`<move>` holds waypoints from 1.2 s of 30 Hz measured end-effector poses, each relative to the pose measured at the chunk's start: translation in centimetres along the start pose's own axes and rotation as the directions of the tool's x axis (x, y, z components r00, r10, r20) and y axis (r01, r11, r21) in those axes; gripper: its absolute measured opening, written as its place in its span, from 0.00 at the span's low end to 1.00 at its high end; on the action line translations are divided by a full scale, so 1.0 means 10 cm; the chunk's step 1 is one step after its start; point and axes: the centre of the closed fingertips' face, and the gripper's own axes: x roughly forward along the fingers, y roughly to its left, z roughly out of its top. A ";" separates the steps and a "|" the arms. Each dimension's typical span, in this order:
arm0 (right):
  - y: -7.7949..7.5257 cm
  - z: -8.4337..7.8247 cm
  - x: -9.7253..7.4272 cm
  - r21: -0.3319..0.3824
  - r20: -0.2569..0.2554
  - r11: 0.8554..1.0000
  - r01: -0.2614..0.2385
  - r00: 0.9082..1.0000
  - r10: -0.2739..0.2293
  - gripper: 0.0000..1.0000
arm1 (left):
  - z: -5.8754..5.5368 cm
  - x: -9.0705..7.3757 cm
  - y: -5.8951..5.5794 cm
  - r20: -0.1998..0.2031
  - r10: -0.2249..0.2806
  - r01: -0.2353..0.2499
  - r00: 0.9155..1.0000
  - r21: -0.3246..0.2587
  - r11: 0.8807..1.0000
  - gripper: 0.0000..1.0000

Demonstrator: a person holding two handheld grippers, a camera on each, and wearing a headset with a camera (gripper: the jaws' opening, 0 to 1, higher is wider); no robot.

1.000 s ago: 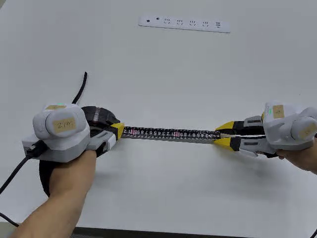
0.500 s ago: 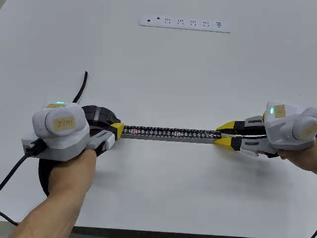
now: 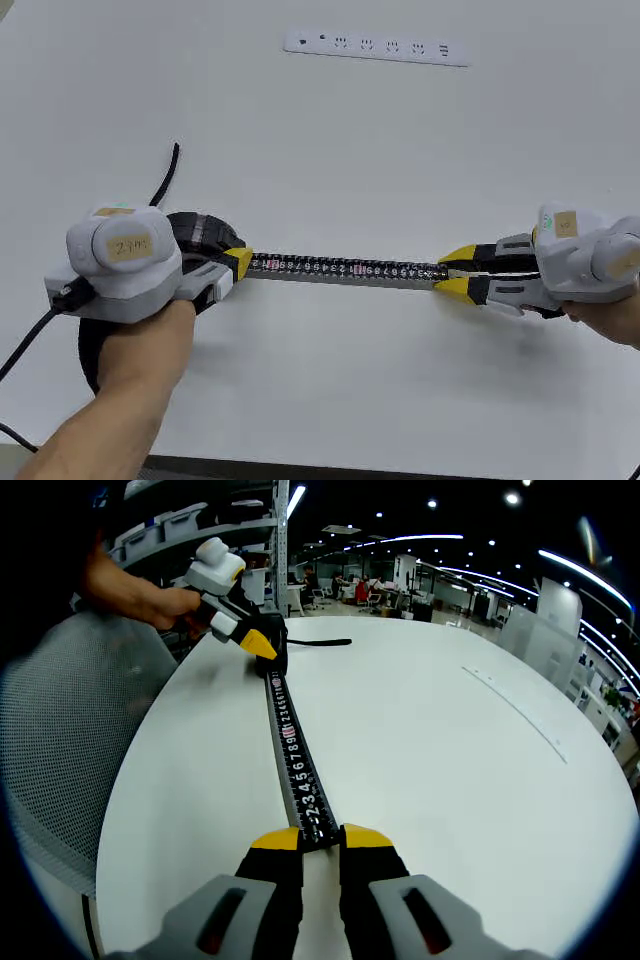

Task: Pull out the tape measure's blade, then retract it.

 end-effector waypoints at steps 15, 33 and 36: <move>0.02 0.00 0.01 -0.001 -0.019 1.000 -0.001 1.000 0.001 0.11 | -0.01 0.00 0.01 -0.002 -0.012 0.012 1.000 -0.009 1.000 0.59; 0.03 0.02 0.03 -0.011 -0.026 1.000 -0.001 1.000 0.001 0.11 | -0.02 0.00 0.00 -0.004 -0.019 0.019 1.000 -0.019 1.000 0.59; 0.02 0.02 0.04 -0.013 -0.025 1.000 -0.002 1.000 0.002 0.11 | -0.02 0.00 0.00 -0.005 -0.019 0.019 1.000 -0.021 1.000 0.59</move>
